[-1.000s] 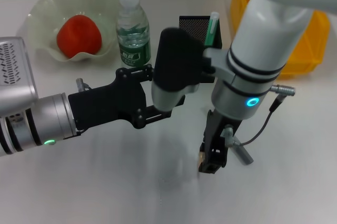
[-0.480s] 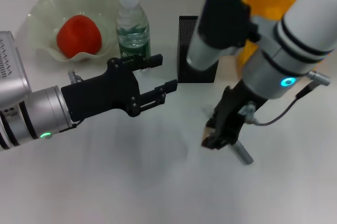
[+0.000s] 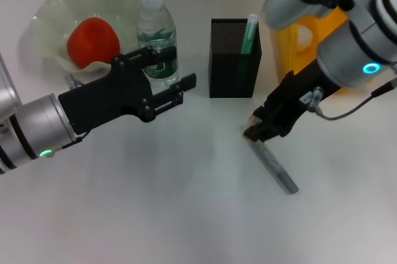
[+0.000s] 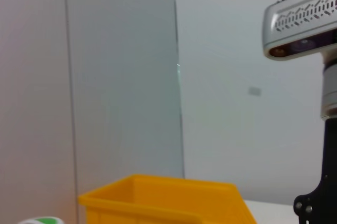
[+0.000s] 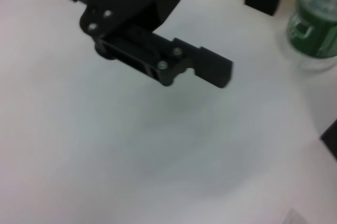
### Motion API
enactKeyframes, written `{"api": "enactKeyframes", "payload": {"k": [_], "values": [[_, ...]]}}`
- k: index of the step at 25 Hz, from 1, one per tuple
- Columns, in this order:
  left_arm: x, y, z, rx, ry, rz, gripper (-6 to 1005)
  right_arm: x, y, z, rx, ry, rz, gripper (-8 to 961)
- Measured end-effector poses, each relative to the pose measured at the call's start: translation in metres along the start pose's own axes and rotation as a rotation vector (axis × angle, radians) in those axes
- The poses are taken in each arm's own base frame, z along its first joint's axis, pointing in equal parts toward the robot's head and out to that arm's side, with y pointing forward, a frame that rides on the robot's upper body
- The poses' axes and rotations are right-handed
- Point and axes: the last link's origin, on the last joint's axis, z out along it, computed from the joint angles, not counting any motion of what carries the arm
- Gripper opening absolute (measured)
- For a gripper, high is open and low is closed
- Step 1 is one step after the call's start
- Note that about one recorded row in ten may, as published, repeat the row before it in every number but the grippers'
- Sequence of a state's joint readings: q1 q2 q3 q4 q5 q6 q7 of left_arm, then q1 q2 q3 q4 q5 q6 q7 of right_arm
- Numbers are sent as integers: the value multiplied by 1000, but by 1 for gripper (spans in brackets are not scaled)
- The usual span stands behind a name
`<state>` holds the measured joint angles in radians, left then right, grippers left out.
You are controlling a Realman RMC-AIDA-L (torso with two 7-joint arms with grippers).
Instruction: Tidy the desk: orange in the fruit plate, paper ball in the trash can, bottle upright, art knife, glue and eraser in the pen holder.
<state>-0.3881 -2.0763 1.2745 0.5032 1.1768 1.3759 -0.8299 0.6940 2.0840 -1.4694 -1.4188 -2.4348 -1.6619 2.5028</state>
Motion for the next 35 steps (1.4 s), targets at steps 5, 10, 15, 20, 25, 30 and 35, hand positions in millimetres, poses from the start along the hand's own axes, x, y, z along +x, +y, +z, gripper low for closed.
{"api": "enactKeyframes", "payload": {"k": [5, 10, 15, 20, 25, 30, 35], "values": [[0, -1, -1, 9, 4, -1, 601, 5, -9, -9, 21, -50, 40, 378], [0, -2, -1, 18, 4, -3, 601, 9, -20, -20, 44, -102, 73, 379], [2, -3, 2, 17, 10, -4, 601, 7, -31, -33, 80, -216, 99, 378], [5, -6, 3, 35, 30, -9, 601, 9, -37, -58, 117, -362, 104, 379], [6, -7, 4, 35, 32, -7, 601, 25, -45, -75, 148, -490, 108, 378], [8, -6, 8, 20, 37, -5, 601, 49, -46, -74, 93, -662, 77, 379], [11, -7, 12, 11, 49, -7, 602, 75, -47, -71, 53, -829, 72, 378]]}}
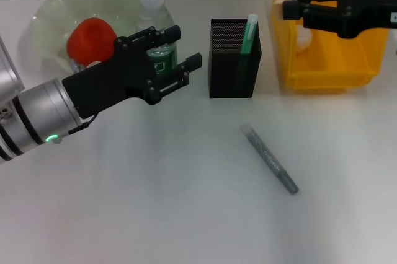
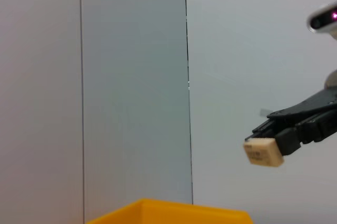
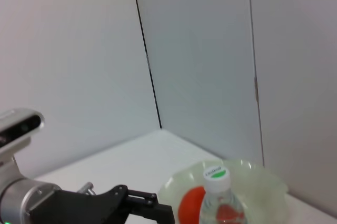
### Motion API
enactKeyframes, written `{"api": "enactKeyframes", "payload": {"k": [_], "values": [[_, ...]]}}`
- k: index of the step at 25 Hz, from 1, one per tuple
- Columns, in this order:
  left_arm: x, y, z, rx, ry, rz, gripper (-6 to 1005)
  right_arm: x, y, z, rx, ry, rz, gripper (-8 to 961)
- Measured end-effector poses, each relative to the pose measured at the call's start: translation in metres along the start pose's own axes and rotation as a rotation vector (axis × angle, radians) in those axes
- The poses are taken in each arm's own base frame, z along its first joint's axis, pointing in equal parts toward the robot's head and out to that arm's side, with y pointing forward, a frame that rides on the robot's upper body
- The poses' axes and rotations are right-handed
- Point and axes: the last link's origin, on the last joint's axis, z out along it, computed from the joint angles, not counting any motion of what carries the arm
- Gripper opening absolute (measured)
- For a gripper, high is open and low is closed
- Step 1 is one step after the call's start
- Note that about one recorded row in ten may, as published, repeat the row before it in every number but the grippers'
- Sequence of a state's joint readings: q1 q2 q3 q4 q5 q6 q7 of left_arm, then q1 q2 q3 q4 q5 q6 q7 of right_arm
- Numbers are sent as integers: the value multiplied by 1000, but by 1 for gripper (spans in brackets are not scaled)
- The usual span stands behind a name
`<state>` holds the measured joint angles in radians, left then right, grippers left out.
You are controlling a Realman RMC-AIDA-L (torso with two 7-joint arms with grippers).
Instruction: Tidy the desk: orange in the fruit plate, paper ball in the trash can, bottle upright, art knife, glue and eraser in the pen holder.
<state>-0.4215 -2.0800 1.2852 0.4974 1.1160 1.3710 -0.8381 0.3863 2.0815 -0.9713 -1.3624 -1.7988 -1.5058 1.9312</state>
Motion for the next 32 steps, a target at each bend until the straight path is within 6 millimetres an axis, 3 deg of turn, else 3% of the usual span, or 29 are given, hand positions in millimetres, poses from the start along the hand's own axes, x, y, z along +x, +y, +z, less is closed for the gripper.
{"api": "enactKeyframes", "payload": {"k": [10, 14, 21, 32], "values": [[4, 1, 9, -34, 4, 11, 602, 54, -13, -9, 20, -136, -25, 377], [4, 1, 9, -31, 2, 11, 601, 70, -16, 4, 28, -149, -74, 376], [4, 0, 9, -28, 3, 12, 601, 79, -27, 25, 75, -132, -118, 376], [3, 2, 10, -37, 1, 10, 601, 72, -33, 50, 61, -85, -142, 376]]}}
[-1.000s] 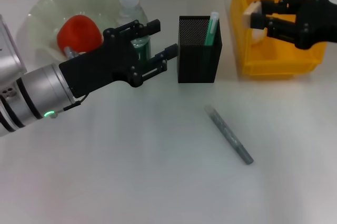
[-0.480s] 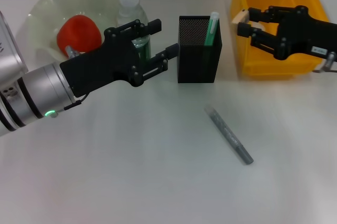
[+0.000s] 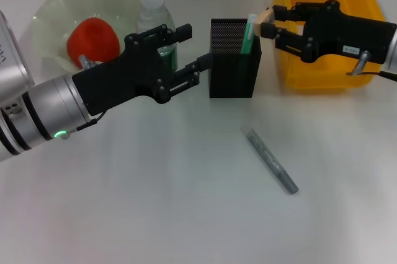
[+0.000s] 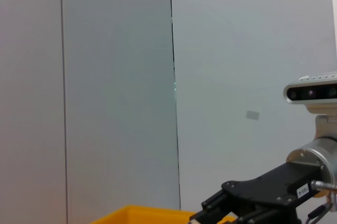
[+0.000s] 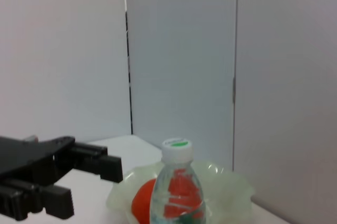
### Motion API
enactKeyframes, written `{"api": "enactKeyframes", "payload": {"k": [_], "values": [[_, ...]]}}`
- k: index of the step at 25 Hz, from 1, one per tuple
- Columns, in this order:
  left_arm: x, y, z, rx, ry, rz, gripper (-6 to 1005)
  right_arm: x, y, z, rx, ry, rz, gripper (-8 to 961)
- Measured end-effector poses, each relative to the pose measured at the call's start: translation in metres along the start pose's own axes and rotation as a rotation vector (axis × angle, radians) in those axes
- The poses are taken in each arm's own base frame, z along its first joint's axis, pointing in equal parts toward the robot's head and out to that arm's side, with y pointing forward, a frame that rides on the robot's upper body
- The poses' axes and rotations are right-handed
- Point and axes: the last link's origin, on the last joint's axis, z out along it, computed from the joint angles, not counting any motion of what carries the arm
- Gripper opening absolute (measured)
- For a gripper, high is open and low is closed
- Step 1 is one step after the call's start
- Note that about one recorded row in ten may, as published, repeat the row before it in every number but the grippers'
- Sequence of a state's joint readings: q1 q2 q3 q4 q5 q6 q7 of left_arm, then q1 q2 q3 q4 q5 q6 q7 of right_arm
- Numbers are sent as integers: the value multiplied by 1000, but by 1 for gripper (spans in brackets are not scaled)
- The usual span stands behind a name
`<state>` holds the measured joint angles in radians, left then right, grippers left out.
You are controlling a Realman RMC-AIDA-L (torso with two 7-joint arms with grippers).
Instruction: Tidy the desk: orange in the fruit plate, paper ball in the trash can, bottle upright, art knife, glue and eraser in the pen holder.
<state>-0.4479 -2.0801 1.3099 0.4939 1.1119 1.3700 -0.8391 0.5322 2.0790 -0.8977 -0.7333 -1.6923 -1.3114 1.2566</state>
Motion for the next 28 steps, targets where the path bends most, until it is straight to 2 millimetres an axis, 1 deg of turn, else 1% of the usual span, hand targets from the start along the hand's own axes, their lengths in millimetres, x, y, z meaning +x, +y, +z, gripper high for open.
{"api": "enactKeyframes", "payload": {"k": [4, 14, 23, 28], "values": [[0, 0, 0, 0, 0, 1, 602, 2, -2, 4, 12, 21, -23, 376], [1, 0, 1, 3, 6, -2, 601, 4, 5, 15, -26, 47, -56, 375], [2, -1, 2, 4, 12, 1, 601, 3, 4, 26, -24, 81, -77, 375], [2, -1, 3, 3, 13, 0, 601, 3, 0, 28, -5, 93, -85, 375]]}}
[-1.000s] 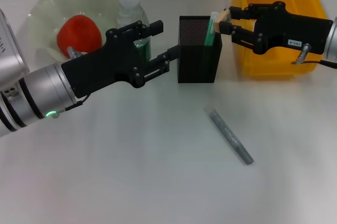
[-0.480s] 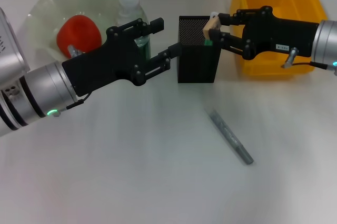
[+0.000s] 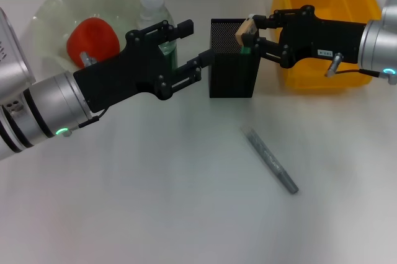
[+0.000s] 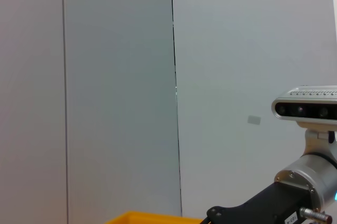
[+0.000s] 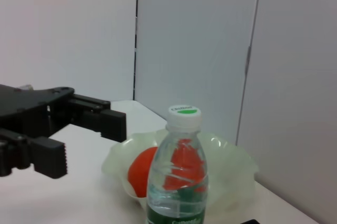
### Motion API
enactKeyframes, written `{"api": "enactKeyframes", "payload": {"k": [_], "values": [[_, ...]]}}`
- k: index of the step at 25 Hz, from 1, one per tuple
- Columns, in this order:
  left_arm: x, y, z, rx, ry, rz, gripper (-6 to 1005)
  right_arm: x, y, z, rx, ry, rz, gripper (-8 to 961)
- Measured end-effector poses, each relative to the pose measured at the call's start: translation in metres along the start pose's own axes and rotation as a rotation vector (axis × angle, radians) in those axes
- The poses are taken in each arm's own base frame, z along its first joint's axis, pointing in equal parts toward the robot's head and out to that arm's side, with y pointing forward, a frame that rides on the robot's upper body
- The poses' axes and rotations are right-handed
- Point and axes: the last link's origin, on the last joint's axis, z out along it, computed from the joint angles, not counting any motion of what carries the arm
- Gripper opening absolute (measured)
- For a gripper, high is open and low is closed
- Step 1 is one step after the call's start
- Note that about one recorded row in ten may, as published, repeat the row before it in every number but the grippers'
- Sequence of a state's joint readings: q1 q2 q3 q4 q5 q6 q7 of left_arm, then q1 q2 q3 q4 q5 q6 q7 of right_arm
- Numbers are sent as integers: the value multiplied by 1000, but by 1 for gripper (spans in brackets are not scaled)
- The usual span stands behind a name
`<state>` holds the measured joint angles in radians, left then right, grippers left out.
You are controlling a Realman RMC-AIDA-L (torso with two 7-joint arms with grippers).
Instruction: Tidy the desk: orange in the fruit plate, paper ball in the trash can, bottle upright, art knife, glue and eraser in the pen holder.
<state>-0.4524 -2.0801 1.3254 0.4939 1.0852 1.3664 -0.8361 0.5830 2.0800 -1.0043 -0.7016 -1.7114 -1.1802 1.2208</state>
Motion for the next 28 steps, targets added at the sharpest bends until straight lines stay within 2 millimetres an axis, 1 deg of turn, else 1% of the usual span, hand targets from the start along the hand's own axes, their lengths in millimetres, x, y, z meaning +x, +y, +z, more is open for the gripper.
{"api": "enactKeyframes", "payload": {"k": [18, 24, 26, 28], "values": [[1, 0, 2, -4, 1, 0, 602, -5, -4, 6, 11, 13, -31, 376], [2, -1, 2, -4, 3, 1, 602, -6, -5, 6, 15, 13, -32, 474], [2, -1, 2, -2, 6, 0, 602, -6, -5, 6, 15, 13, -33, 552], [2, -1, 2, 0, 7, -1, 602, -7, -5, 6, 16, 12, -35, 552]]}}
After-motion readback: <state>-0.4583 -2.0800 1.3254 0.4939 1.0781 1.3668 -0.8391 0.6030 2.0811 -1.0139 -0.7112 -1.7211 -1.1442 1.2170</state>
